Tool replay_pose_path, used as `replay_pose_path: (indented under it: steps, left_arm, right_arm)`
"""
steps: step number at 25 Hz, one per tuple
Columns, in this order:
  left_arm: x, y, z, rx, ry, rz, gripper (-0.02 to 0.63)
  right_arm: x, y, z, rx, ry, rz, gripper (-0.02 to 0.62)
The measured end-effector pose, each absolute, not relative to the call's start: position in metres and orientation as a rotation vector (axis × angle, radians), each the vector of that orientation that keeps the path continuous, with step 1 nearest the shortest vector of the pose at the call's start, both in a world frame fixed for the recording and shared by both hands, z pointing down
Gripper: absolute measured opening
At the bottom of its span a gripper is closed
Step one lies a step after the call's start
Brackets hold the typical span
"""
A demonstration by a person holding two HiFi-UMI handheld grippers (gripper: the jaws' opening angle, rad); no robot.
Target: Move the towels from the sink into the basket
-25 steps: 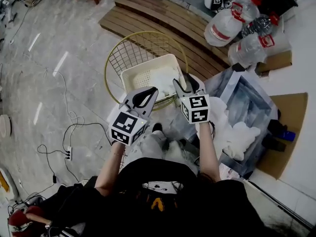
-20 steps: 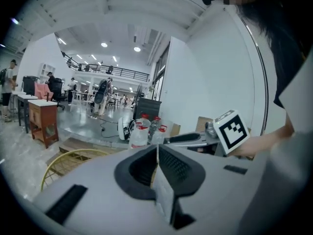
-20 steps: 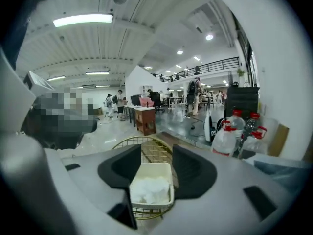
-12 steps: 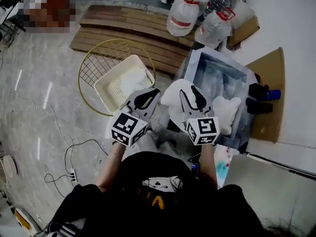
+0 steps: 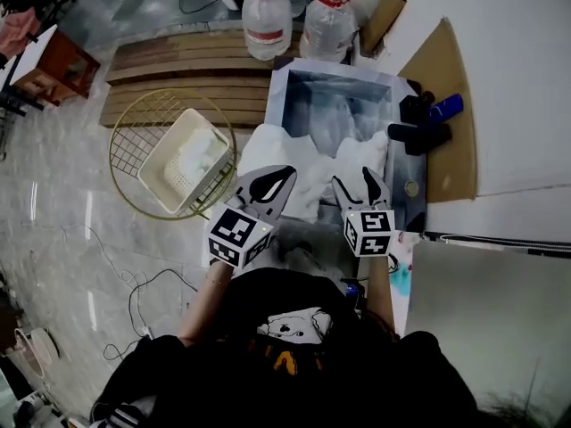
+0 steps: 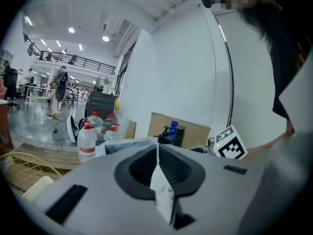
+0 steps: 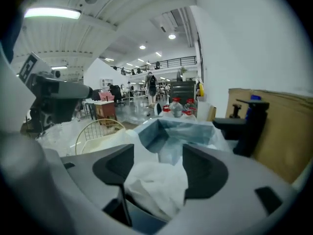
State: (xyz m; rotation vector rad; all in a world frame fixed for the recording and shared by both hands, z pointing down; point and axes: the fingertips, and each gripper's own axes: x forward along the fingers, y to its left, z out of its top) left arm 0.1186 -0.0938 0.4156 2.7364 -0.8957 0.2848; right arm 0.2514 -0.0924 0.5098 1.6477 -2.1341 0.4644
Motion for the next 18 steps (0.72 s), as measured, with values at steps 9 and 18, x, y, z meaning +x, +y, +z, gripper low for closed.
replay_pose_path:
  steps: [9,18]
  left_arm:
    - [0.17,-0.071,0.412,2.765,-0.882,0.318,0.018]
    - [0.156,-0.066,0.415,2.73,-1.007,0.378,0.018]
  right_arm:
    - [0.308,-0.085,0.598,1.42,-1.883,0.591,0.38]
    - [0.338,-0.121,0.664,1.128,-1.551,0.583,0.405]
